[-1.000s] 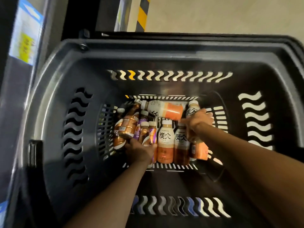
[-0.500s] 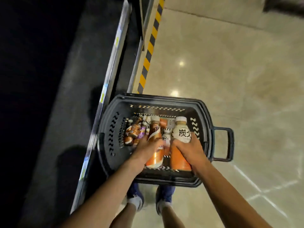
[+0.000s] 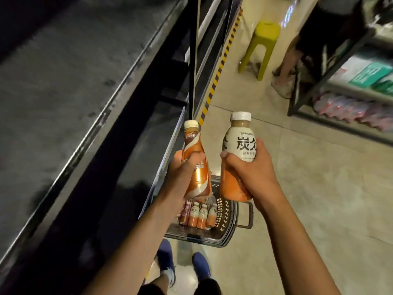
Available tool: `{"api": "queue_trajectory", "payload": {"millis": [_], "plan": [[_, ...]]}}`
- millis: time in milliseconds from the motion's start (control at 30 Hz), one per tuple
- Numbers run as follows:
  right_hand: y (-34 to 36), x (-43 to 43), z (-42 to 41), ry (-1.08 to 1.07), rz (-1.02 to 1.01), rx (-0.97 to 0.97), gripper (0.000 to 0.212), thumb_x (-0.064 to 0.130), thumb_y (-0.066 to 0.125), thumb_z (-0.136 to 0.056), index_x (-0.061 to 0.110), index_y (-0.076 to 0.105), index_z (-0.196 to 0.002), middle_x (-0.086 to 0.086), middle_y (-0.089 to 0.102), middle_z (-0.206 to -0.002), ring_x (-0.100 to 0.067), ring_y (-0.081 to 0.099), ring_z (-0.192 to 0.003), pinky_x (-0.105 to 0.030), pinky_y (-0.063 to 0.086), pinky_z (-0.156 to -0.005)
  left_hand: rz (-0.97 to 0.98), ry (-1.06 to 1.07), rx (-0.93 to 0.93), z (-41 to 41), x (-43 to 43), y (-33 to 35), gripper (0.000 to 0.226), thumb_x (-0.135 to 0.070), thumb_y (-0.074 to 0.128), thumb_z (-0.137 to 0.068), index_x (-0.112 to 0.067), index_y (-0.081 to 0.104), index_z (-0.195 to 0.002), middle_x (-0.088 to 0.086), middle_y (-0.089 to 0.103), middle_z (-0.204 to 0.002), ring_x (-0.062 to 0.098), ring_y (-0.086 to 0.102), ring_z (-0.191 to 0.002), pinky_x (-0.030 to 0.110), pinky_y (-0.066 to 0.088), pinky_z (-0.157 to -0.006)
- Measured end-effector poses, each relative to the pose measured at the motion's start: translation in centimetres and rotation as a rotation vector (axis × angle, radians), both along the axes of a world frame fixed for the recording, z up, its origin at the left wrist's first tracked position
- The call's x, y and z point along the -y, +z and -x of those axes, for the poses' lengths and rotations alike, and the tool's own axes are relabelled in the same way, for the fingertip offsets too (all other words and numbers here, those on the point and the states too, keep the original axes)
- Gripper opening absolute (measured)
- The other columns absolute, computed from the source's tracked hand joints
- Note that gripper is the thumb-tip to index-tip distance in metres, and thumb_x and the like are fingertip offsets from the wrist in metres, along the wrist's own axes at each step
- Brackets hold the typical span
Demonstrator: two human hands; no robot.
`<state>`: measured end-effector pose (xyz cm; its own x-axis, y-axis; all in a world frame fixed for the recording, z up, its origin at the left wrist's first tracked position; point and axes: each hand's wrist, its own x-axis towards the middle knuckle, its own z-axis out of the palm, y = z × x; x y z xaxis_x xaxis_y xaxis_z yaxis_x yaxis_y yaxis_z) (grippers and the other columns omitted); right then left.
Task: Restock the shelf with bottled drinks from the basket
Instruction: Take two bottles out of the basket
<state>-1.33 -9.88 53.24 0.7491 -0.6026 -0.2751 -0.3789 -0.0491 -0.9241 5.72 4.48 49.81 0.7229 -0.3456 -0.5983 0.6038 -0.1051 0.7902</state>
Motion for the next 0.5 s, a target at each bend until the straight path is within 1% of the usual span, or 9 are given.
{"api": "queue_trajectory", "payload": {"millis": [67, 133, 167, 233, 333, 367, 433, 500], "plan": [[3.5, -1.0, 0.9, 0.054, 0.015, 0.070, 0.043, 0.019, 0.081, -0.079, 0.029, 0.052, -0.109, 0.006, 0.067, -0.096, -0.007, 0.065, -0.080, -0.026, 0.055, -0.067, 0.013, 0.049, 0.077, 1.9, -1.5, 4.2, 0.052, -0.045, 0.078, -0.067, -0.025, 0.061, -0.112, 0.011, 0.075, -0.095, 0.030, 0.074, -0.089, 0.055, 0.057, -0.085], [6.2, -2.2, 1.4, 0.123, 0.007, 0.137, 0.047, 0.024, 0.085, -0.074, 0.027, 0.056, -0.111, 0.002, 0.070, -0.096, -0.013, 0.069, -0.082, -0.033, 0.057, -0.070, 0.030, 0.092, 0.167, 3.8, -3.3, 7.8, 0.053, -0.042, 0.083, -0.064, -0.025, 0.061, -0.109, 0.011, 0.074, -0.095, 0.028, 0.074, -0.088, 0.053, 0.059, -0.083], [7.3, -2.9, 1.6, 0.183, 0.000, 0.166, 0.050, 0.028, 0.084, -0.070, 0.024, 0.058, -0.113, 0.000, 0.072, -0.095, -0.015, 0.070, -0.081, -0.034, 0.058, -0.068, 0.033, 0.127, 0.202, 4.8, -4.2, 9.3, 0.055, -0.039, 0.084, -0.062, -0.025, 0.060, -0.110, 0.011, 0.074, -0.097, 0.027, 0.074, -0.087, 0.051, 0.060, -0.081], [9.3, -4.7, 1.7, 0.328, -0.022, 0.216, 0.055, 0.033, 0.080, -0.063, 0.021, 0.059, -0.112, -0.002, 0.073, -0.092, -0.016, 0.071, -0.079, -0.030, 0.058, -0.064, 0.025, 0.224, 0.256, 6.6, -6.1, 11.8, 0.059, -0.035, 0.085, -0.060, -0.028, 0.058, -0.112, 0.006, 0.073, -0.098, 0.022, 0.074, -0.087, 0.045, 0.061, -0.078], [12.1, -8.1, 1.9, 0.531, -0.035, 0.280, 0.058, 0.032, 0.081, -0.062, 0.025, 0.057, -0.114, 0.002, 0.072, -0.093, -0.011, 0.071, -0.077, -0.023, 0.055, -0.060, 0.009, 0.376, 0.360, 9.4, -9.8, 15.0, 0.059, -0.029, 0.086, -0.062, -0.031, 0.056, -0.113, 0.000, 0.073, -0.094, 0.015, 0.074, -0.084, 0.031, 0.060, -0.072], [13.1, -9.5, 2.0, 0.595, -0.026, 0.305, 0.058, 0.032, 0.080, -0.062, 0.028, 0.057, -0.115, 0.005, 0.072, -0.093, -0.008, 0.070, -0.076, -0.022, 0.055, -0.060, -0.007, 0.428, 0.387, 10.5, -11.2, 16.1, 0.057, -0.026, 0.088, -0.065, -0.032, 0.057, -0.112, 0.000, 0.073, -0.092, 0.015, 0.073, -0.084, 0.030, 0.059, -0.073], [14.8, -12.5, 2.4, 0.710, -0.016, 0.355, 0.057, 0.033, 0.080, -0.062, 0.032, 0.056, -0.114, 0.010, 0.071, -0.094, -0.006, 0.069, -0.077, -0.022, 0.055, -0.061, -0.054, 0.534, 0.441, 13.0, -14.2, 18.1, 0.052, -0.023, 0.087, -0.070, -0.035, 0.057, -0.110, 0.000, 0.073, -0.091, 0.019, 0.073, -0.085, 0.036, 0.060, -0.078], [16.5, -15.8, 3.1, 0.815, -0.032, 0.398, 0.055, 0.033, 0.079, -0.062, 0.035, 0.057, -0.112, 0.012, 0.071, -0.094, -0.005, 0.069, -0.078, -0.022, 0.055, -0.063, -0.128, 0.646, 0.521, 15.6, -17.3, 20.0, 0.052, -0.030, 0.087, -0.066, -0.039, 0.056, -0.107, 0.001, 0.073, -0.091, 0.021, 0.073, -0.085, 0.041, 0.060, -0.080]]}}
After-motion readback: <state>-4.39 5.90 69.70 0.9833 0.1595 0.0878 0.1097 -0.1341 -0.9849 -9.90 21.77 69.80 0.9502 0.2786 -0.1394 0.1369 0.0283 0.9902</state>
